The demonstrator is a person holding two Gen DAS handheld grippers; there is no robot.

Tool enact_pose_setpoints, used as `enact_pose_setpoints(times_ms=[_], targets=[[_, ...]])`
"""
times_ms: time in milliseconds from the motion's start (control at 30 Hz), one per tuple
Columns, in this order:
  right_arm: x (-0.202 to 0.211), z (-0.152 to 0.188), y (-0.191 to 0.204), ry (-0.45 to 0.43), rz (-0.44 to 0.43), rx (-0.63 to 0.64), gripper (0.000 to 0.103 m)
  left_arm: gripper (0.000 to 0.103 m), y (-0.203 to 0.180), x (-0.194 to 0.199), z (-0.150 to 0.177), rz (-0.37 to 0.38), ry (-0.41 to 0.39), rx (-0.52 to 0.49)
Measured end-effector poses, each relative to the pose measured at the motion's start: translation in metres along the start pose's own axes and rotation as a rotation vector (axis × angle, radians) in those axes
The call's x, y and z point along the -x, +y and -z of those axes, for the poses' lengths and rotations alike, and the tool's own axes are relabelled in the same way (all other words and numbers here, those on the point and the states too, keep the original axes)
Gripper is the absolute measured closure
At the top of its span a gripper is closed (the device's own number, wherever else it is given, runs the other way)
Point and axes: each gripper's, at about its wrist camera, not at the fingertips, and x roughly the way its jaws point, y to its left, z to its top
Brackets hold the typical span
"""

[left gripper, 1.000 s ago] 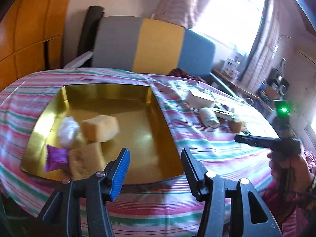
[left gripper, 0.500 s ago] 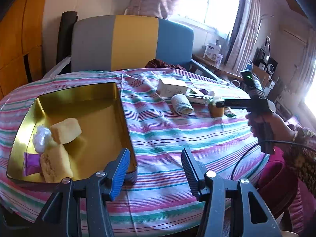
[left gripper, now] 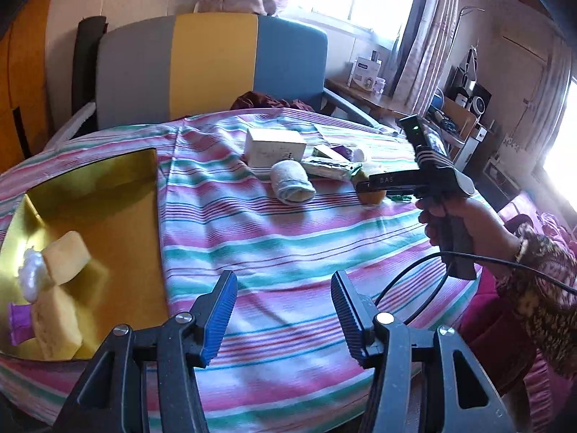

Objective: Organize objects
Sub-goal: 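Return both tools to the items and grasp a yellow sponge with the right tool, then grasp the rolled grey towel with the left tool while the right tool holds the sponge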

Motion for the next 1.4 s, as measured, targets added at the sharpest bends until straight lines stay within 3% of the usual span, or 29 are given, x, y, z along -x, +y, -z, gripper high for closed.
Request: enact_pose_setpoints(times_ms=[367, 700, 867, 967, 1167, 1400], targets=[[0.027, 0.001, -0.035, 0.0, -0.056, -0.202, 0.055, 0.048, -0.014, -0.05, -0.027, -0.006, 0.063, 0.012], [0.048, -0.008, -0.02, -0.091, -0.085, -0.125, 0.056, 0.048, -0.033, -0.113, -0.079, -0.034, 0.06, 0.02], [0.05, -0.009, -0.019, -0.104, -0.094, -0.118, 0.056, 0.048, -0.019, -0.166, -0.103, -0.057, 0.12, 0.12], [0.051, -0.01, -0.02, -0.11, -0.101, -0.117, 0.056, 0.048, -0.013, -0.187, -0.106, -0.096, 0.139, 0.135], [0.046, -0.01, -0.017, -0.097, -0.112, -0.114, 0.056, 0.048, -0.024, -0.206, -0.105, -0.13, 0.125, 0.045], [0.044, -0.01, -0.016, -0.095, -0.099, -0.105, 0.056, 0.05, -0.026, -0.208, -0.092, -0.125, 0.045, 0.008]])
